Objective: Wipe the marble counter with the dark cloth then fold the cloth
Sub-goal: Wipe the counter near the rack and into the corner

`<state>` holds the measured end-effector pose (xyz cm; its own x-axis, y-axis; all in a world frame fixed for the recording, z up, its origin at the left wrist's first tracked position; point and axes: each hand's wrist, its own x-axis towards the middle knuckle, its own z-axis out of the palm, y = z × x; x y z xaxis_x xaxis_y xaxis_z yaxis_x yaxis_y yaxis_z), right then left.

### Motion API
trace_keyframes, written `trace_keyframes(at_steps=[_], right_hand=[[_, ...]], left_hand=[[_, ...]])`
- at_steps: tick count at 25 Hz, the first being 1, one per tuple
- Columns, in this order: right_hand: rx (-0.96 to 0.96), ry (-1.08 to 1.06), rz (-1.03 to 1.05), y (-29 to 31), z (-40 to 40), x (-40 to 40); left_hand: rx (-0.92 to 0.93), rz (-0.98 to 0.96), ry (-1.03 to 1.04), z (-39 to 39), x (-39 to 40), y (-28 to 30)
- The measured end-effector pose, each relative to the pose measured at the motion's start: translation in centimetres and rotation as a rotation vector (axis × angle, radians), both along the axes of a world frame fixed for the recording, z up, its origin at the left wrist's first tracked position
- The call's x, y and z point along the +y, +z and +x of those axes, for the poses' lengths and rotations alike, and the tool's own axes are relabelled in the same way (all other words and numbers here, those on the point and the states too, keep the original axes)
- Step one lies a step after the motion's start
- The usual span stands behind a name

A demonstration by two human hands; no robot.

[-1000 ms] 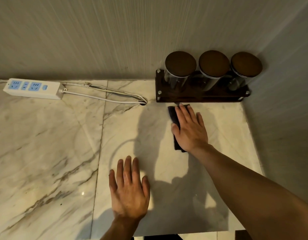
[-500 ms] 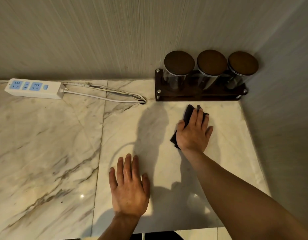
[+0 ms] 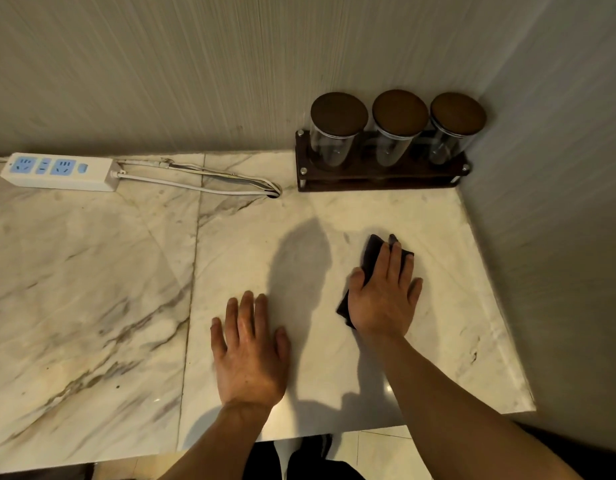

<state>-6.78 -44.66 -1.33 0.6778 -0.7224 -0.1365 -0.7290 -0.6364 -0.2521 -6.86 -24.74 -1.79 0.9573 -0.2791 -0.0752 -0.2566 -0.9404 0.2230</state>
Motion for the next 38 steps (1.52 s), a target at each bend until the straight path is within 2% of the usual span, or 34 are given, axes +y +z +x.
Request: trace_keyframes(at_steps=[10, 13, 15, 18, 23, 29, 38], right_hand=[[-0.014, 0.04, 0.02, -0.3, -6.9, 2.6], [-0.02, 0.108, 0.01, -0.2, -8.9, 2.9], [-0.029, 0.162, -0.015, 0.0, -9.9, 3.1], [-0.03, 0.263, -0.049, 0.2, -11.6, 2.7], [0.01, 0.611, -0.099, 0.1, -13.8, -0.9], [0.104, 1.009, -0.097, 0.5, -12.2, -6.2], [0.143, 1.004, -0.107, 0.5, -6.5, -9.7]], left_hand=[[0.049, 0.054, -0.024, 0.0, 0.1, -0.3], [0.058, -0.011, 0.008, 0.0, -0.1, 0.3], [0.074, -0.068, 0.032, 0.3, -0.1, 0.7], [-0.014, -0.065, 0.011, -0.2, -1.1, 1.4], [0.021, -0.063, -0.097, -1.4, -4.2, 1.0], [0.055, 0.013, -0.055, -1.8, -5.4, 0.0], [0.01, 0.044, -0.046, -2.0, -5.7, 0.0]])
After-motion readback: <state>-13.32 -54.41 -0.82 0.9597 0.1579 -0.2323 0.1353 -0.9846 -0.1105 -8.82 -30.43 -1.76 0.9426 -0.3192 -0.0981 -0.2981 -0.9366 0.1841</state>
